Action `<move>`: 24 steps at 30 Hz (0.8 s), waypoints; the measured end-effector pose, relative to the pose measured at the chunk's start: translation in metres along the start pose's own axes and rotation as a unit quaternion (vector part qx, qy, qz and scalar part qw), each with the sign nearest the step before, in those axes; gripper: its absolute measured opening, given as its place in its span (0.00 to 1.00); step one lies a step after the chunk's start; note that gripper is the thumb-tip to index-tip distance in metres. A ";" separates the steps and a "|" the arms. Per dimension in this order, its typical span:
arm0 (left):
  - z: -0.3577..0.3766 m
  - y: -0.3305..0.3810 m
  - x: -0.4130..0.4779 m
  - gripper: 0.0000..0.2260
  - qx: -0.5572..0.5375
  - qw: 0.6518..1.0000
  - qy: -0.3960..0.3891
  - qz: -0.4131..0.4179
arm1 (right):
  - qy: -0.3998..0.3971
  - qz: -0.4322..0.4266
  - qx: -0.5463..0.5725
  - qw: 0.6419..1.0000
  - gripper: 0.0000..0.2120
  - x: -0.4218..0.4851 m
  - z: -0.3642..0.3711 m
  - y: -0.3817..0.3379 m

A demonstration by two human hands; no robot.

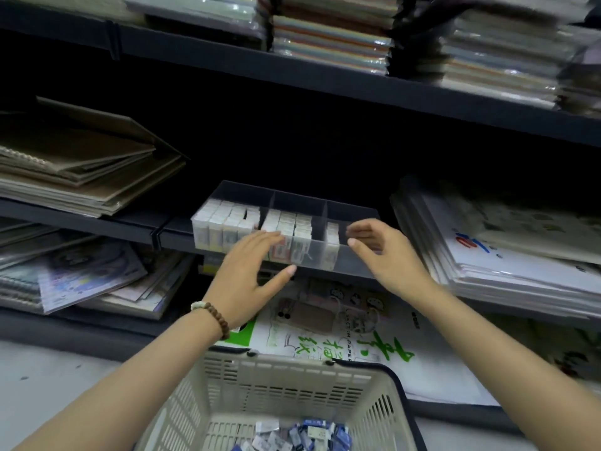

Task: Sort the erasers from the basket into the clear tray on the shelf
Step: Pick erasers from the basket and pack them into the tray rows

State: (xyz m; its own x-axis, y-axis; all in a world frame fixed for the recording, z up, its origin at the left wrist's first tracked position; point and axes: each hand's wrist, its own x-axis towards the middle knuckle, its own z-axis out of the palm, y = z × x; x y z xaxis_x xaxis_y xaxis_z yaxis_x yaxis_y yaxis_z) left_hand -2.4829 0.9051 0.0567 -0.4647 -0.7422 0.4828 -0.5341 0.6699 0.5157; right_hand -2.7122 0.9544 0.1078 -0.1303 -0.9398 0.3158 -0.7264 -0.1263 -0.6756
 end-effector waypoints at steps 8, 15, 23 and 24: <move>0.087 -0.036 -0.097 0.25 -0.022 0.913 -0.354 -0.203 | -0.218 0.278 0.076 0.932 0.15 -0.115 0.106 0.113; 0.160 -0.077 -0.212 0.13 -0.097 0.808 -0.435 -0.386 | -0.400 0.412 0.023 0.819 0.15 -0.227 0.188 0.195; 0.203 -0.095 -0.285 0.10 -0.138 0.726 -0.512 -0.439 | -0.492 0.368 -0.035 0.789 0.30 -0.276 0.224 0.225; 0.205 -0.097 -0.286 0.12 -0.144 0.712 -0.526 -0.442 | -0.483 0.364 -0.036 0.796 0.27 -0.278 0.228 0.226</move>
State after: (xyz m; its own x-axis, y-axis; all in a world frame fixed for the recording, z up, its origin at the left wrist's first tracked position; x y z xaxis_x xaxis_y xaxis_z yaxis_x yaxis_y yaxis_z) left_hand -2.4431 1.0492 -0.2766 -0.3889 -0.3781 -0.8401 -0.8499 -0.2047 0.4855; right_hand -2.6861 1.1152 -0.2842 0.0201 -0.5665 -0.8238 -0.7368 0.5486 -0.3951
